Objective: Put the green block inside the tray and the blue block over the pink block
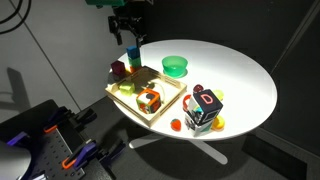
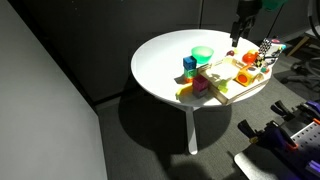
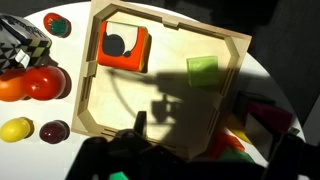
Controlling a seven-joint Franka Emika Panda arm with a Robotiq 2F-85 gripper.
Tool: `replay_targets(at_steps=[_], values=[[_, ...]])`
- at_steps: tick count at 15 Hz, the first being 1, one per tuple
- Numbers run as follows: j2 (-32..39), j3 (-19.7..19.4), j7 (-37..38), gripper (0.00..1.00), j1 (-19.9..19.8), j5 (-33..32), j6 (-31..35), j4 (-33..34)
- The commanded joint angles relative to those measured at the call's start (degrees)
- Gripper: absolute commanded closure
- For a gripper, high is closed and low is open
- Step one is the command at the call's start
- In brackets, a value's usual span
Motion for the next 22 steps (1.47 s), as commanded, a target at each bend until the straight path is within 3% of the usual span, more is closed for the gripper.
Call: replay_targets(at_steps=[1,16,22], values=[[1.05,0.67,0.34,0.00,0.24,0.56,1.72,0.95],[13.24,4.25,8.98,0.00,4.30,2.03,16.63,6.98],[17.28,3.73,16.59,0.00,7.27,0.63,21.38,10.07]])
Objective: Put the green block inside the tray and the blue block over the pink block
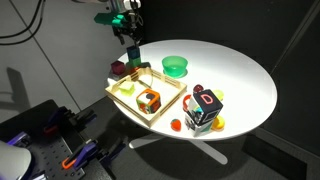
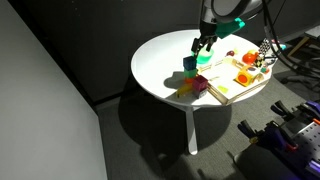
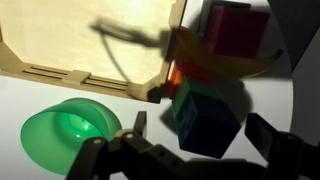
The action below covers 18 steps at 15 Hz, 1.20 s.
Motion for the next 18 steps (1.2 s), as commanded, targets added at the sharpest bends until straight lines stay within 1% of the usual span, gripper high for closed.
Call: replay_targets(at_steps=[1,5,11,18], values=[[2.62,-0.62,5.05,0.00,1.55,-0.81,0.75,3.68],[4.42,-1.00,7.88,0.00,2.85,-1.23,0.20,6.49],[7.39,-2.70,11.14,0.00,5.04,-3.66,-0.20,9.63],[10.16,-3.75,11.82,0.00,6.27,-4.57,-0.65,11.43]])
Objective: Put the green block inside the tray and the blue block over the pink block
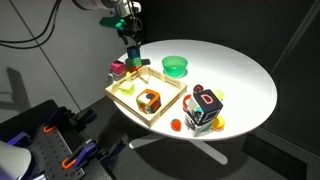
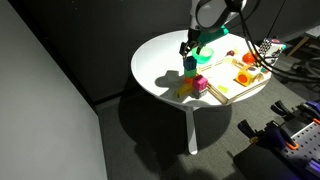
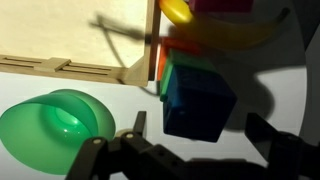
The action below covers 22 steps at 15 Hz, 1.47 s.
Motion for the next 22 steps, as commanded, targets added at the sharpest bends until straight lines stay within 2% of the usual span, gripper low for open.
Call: replay_targets(at_steps=[1,6,7,8,12,13,16,22], values=[[1.76,-1.02,1.71,0.00,1.17,-1.80,-1.46,2.50],[2.95,-1.46,1.42,0.00,1.63,-1.98,-1.83,3.23],[3.07,-1.44,1.20,0.25,1.60,-1.97,-2.00,3.30],[3.17,-1.54,1.19,0.26,1.68,-2.13,-2.09,3.36],[2.42,-1.08,0.42,0.60,1.79,-2.20,-2.61,2.99],[1.99,-0.92,0.19,0.65,1.89,-2.20,-2.91,2.86],[1.16,-0.41,-0.34,0.69,2.09,-1.90,-3.63,2.68],[-1.70,0.26,-0.19,0.69,2.43,-1.78,-7.18,0.33]])
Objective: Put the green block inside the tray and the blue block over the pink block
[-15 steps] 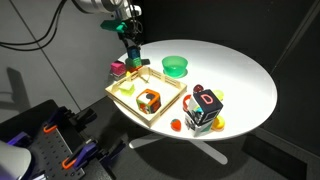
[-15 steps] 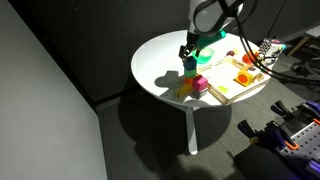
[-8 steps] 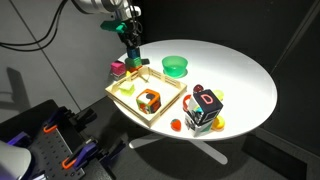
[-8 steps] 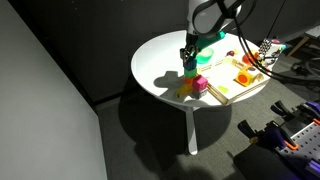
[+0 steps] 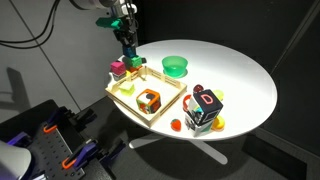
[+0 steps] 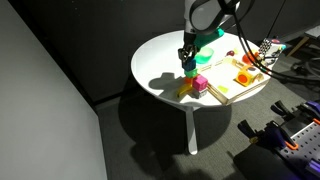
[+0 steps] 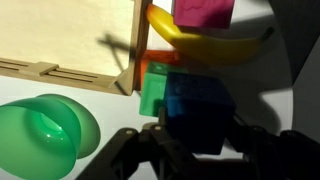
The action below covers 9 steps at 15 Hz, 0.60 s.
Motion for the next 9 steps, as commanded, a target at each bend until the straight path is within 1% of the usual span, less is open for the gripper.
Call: replay_targets(at_steps=[1,4,9], values=[[-3.48,0.42,-0.03,0.69,-0.27,-1.10,-3.12,-2.40],[-4.99,0.76,-0.28,0.69,-0.56,-0.96,-4.36,-3.95],[-6.51,1.46,-0.51,0.69,-0.54,-1.06,-3.96,-7.68]])
